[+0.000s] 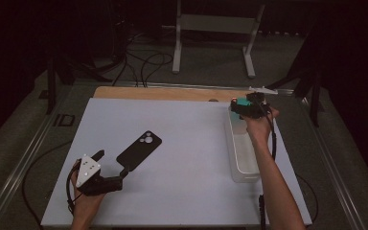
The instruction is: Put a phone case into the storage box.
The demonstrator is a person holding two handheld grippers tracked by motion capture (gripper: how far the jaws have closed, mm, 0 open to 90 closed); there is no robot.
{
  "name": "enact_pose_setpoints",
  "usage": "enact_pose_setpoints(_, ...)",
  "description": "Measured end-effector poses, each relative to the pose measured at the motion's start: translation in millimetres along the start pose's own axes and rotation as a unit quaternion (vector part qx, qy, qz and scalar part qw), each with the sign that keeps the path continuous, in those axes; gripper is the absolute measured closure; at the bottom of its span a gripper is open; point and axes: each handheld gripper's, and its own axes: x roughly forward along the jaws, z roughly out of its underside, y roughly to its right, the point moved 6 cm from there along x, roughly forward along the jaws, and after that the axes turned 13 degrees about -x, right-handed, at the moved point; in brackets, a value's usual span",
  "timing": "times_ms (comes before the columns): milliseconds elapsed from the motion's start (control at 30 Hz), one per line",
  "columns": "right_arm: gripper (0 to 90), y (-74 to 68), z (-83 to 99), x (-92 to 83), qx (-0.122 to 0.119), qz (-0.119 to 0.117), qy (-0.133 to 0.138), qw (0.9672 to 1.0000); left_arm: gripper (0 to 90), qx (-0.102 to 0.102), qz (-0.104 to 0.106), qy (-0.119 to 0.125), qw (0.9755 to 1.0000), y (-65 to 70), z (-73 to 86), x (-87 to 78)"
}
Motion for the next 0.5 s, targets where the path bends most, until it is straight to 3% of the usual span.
enact_pose_setpoints(233,10.9,-18.4,-9.0,-22.0,-0.038,-0.035,0.026,0.9983,0.5,-0.001,0.002,-0.002,1.0000,0.5,0.4,0.6)
enact_pose_setpoints(367,10.8,-36.3,-9.1,-35.8,-0.065,-0.067,0.037,0.9950,0.5,-0.001,0.002,-0.001,1.0000,1.0,0.4,0.6)
enact_pose_setpoints(500,10.9,-51.1,-6.0,-48.2,-0.086,-0.083,0.041,0.9920,0.5,0.001,0.003,-0.004,1.0000,1.7,0.8,0.9)
